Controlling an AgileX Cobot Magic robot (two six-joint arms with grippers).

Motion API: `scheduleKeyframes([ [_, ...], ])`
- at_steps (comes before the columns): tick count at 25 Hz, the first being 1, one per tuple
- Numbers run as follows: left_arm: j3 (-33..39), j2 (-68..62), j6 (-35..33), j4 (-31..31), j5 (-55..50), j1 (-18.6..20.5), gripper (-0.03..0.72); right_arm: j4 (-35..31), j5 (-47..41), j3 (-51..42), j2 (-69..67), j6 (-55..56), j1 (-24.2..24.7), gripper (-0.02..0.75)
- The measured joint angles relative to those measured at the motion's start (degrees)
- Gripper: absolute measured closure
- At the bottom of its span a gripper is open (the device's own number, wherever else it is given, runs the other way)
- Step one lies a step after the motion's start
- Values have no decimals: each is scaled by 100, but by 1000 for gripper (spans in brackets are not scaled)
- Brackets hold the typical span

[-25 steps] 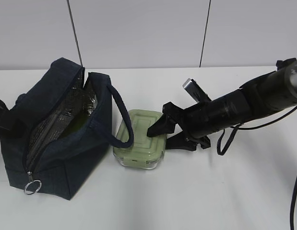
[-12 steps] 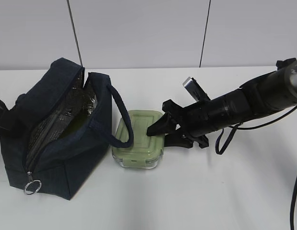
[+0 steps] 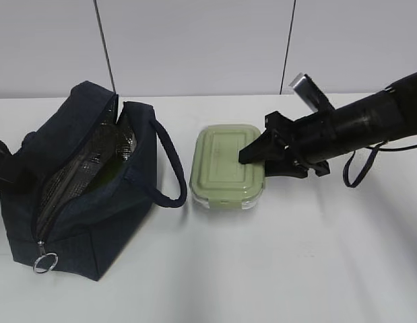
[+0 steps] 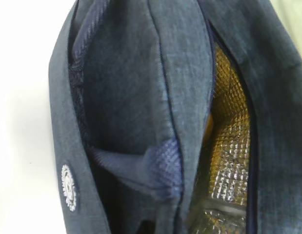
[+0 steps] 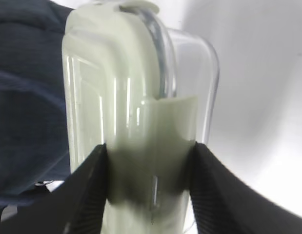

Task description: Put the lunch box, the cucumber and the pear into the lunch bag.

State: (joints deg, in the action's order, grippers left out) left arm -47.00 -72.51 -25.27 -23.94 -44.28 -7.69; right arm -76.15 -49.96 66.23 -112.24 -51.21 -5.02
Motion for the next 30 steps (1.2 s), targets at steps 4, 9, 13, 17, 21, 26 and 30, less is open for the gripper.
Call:
scheduleKeyframes([
  [4,0,0,0,0,0,0,685,77,-268,0,331,0,25,381],
  [9,0,0,0,5,-5,0,685,74,-515,-9,802,0,25,381],
  [13,0,0,0,22,-11,0,685,52,-657,42,1188,11,25,381],
  [17,0,0,0,27,-16,0,685,-93,-826,293,1399,103,-17,381],
  [21,0,0,0,27,-21,0,685,-211,-752,619,1412,156,-358,382],
  [26,0,0,0,27,-21,0,685,-396,-200,1178,1261,183,-1143,382],
  [30,0,0,0,22,-33,0,686,-506,285,1559,970,183,-1646,382],
])
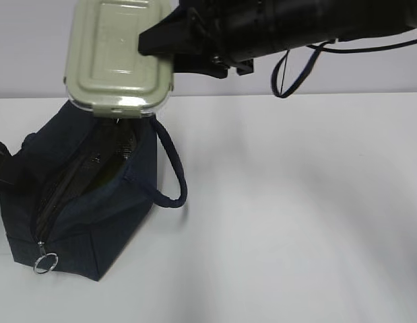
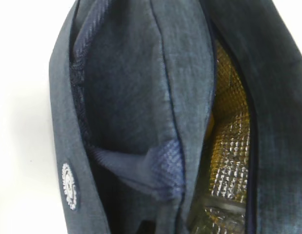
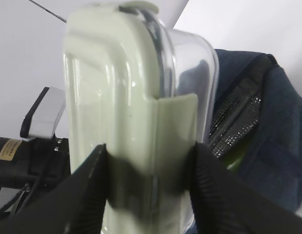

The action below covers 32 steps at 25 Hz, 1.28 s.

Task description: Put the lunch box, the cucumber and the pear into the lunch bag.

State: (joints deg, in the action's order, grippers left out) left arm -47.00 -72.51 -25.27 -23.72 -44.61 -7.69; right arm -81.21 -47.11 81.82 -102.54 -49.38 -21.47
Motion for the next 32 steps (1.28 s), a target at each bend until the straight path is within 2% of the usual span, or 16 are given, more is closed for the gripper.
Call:
scheduleKeyframes([
  [7,0,0,0,0,-5,0,686,95,147,181,-805,0,-247,383],
  [13,0,0,0,-48,-11,-8,686,1541,64,190,-1040,662,-259,383],
  [19,0,0,0,-74,-11,-8,686,1854,179,202,-1092,1072,-324,384],
  [24,0,5,0,-111,-34,-13,686,2594,226,202,-1200,1606,-425,384],
  [26,0,5,0,-117,-50,-13,686,2569,226,202,-1215,1660,-425,384],
  [32,0,5,0,-109,-50,-13,686,1902,377,534,-1402,1254,-613,384],
])
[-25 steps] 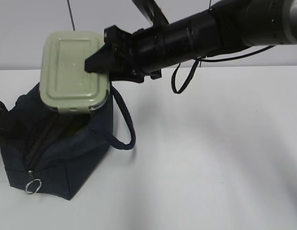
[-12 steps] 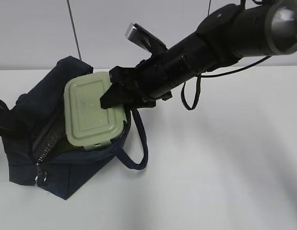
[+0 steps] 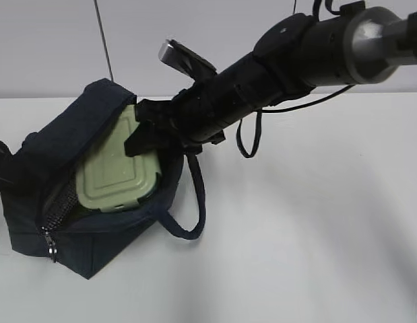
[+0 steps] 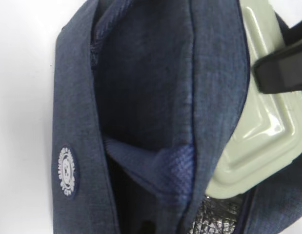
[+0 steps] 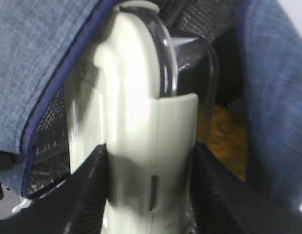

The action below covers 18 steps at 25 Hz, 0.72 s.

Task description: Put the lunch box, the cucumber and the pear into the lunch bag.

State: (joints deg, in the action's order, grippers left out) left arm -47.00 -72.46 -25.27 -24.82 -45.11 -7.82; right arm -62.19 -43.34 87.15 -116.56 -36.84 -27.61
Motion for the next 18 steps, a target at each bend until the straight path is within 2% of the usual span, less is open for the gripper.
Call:
scheduleKeyframes([
  [8,0,6,0,5,-19,0,686,-144,234,725,-573,-26,-514,384],
  [13,0,6,0,19,-43,0,686,-166,270,794,-687,-26,-622,377],
  [15,0,6,0,13,-43,0,686,-120,270,802,-701,-26,-622,343],
  [18,0,6,0,12,-44,0,686,-109,92,855,-701,-26,-622,249],
])
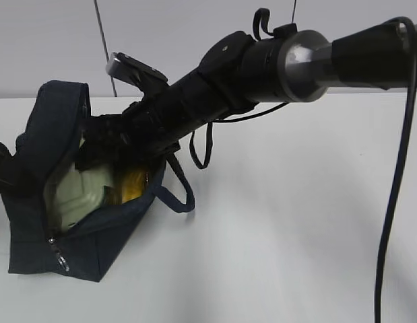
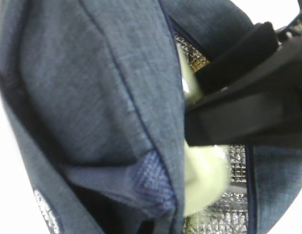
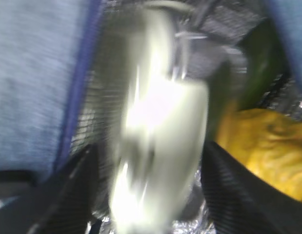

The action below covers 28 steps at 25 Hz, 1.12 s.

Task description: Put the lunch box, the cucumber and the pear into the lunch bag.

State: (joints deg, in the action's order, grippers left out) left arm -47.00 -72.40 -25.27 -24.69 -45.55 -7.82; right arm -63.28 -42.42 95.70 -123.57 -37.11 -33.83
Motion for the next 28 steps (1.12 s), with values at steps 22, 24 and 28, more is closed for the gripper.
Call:
scheduleKeyframes([
  [22,0,0,0,26,3,0,686,2079,-354,97,817,890,509,219],
  [24,0,0,0,26,3,0,686,2109,-354,97,671,918,509,246],
  [28,0,0,0,26,3,0,686,2155,-331,97,444,946,509,326],
])
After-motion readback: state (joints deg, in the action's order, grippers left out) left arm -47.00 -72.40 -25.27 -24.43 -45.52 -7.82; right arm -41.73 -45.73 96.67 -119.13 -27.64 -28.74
